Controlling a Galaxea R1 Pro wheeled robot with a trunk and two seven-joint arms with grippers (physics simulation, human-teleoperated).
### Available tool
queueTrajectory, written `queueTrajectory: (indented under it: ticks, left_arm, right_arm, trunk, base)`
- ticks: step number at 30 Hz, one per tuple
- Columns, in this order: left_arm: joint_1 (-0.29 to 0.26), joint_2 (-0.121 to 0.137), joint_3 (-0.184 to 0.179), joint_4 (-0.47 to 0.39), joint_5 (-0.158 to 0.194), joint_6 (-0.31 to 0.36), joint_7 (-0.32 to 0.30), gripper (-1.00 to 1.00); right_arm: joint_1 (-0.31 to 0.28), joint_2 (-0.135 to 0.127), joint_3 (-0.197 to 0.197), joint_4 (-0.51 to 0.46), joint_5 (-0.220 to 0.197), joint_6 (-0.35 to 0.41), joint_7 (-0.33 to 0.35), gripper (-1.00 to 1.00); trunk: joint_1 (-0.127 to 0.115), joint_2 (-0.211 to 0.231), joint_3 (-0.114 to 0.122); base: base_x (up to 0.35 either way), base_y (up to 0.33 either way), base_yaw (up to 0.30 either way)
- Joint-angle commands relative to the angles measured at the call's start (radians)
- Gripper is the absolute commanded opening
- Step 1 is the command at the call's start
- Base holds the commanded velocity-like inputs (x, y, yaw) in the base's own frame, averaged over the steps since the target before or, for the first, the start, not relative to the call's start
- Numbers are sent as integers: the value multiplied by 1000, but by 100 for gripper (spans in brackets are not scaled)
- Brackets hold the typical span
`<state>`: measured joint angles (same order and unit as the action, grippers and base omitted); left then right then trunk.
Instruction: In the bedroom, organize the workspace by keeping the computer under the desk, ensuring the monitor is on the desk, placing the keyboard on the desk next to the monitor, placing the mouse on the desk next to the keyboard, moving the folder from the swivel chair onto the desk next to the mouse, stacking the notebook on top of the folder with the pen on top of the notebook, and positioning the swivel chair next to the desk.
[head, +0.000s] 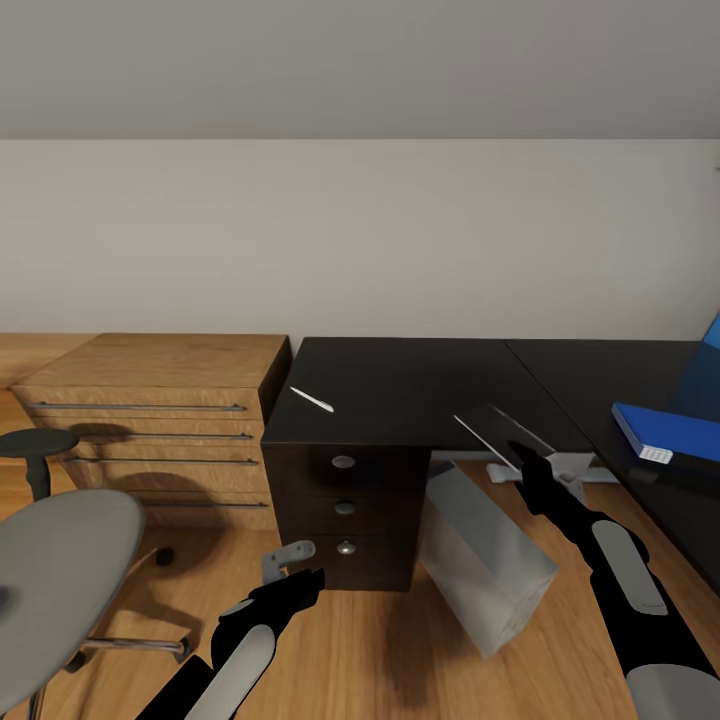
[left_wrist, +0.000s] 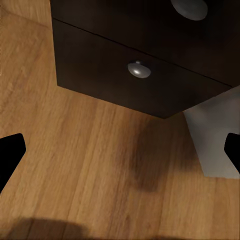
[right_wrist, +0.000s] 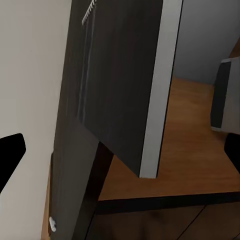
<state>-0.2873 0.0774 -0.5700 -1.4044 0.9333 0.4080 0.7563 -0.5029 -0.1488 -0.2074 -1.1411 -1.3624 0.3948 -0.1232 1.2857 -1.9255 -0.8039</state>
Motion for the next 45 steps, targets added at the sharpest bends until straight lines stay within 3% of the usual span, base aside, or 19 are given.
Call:
queueTrajectory:
  ticks: [1,45]
  left_arm:
    - [-1,1,-2,-1,5,2,8,100]
    - [-1,0,-2,10,4,2,8,100]
  right_arm:
    - [0,0,-1,-2,-10,4,-9,100]
    - [-1,-5,-27,-1,-10,1,-10,100]
  trunk:
    - [0,0,-1]
    - [0,0,-1]
  base:
    - [53,1,0]
    - [32,0,0]
